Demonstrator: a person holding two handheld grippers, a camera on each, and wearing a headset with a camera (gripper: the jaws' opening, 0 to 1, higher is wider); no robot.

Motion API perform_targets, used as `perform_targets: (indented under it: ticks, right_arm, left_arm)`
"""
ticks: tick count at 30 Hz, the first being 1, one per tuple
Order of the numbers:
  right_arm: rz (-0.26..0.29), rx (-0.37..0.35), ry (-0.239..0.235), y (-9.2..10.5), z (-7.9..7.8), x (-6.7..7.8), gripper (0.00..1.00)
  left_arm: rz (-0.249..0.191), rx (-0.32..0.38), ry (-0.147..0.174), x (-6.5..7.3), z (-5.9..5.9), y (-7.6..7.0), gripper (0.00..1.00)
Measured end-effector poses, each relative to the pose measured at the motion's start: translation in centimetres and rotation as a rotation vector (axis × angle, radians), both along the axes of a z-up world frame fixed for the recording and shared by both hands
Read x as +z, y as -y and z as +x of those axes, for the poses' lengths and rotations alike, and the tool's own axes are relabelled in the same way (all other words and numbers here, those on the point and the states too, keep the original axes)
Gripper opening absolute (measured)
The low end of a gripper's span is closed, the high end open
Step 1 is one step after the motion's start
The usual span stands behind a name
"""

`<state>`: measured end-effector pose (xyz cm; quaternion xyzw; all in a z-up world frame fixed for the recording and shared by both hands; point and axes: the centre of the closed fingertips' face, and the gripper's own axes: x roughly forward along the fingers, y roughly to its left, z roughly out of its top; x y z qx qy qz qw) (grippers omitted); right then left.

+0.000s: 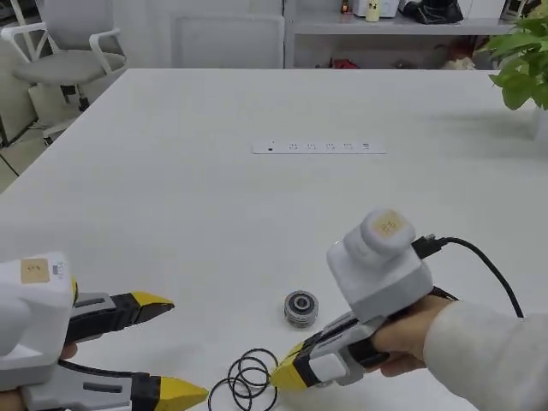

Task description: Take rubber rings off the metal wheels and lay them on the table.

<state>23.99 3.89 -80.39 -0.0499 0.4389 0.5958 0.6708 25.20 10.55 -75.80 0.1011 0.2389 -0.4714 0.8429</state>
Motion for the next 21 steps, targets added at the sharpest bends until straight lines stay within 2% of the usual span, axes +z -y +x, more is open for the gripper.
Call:
perform_targets:
  ticks: [6, 21]
  right_arm:
    - [-0.003, 0.01, 0.046, 0.0, 0.3, 0.1, 0.01]
    - [0.011, -0.024, 0.086, 0.4, 1.5, 1.0, 0.07]
  left_arm:
    - [-0.014, 0.002, 0.002, 0.3, 0.0, 0.1, 0.68]
    - [-0.017, -0.002, -0.007, 0.2, -0.1, 0.2, 0.69]
